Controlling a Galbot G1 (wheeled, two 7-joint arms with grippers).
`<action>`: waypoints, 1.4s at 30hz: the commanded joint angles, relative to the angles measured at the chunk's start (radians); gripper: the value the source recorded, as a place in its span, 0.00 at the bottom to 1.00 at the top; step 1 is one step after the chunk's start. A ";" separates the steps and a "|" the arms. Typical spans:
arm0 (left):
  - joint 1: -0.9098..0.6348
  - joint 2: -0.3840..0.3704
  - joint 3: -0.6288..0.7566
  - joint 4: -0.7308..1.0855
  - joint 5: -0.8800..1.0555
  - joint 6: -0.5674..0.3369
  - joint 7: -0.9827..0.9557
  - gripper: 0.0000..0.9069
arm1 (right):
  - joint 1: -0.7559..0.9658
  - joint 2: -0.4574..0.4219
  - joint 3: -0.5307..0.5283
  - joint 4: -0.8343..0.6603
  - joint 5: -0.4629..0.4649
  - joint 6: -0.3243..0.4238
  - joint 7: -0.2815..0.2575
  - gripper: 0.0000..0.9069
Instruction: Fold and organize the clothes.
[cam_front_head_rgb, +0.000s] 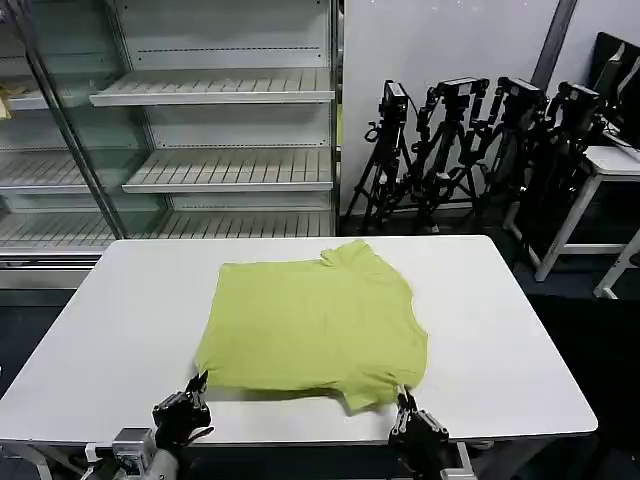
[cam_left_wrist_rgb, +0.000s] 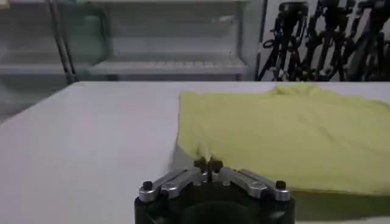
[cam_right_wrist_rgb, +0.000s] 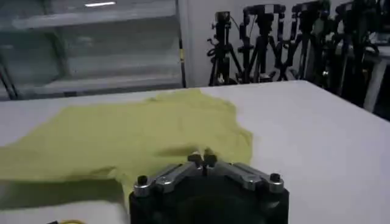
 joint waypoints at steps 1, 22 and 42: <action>-0.079 0.031 0.016 0.024 -0.030 -0.013 0.003 0.03 | 0.169 -0.049 0.035 -0.027 0.110 -0.030 -0.001 0.00; -0.288 0.127 0.039 0.221 -0.102 -0.019 0.004 0.03 | 0.523 -0.114 -0.027 -0.277 0.259 -0.113 0.014 0.00; -0.383 0.108 0.097 0.346 -0.061 -0.036 -0.001 0.03 | 0.596 -0.055 -0.064 -0.449 0.191 -0.095 -0.002 0.00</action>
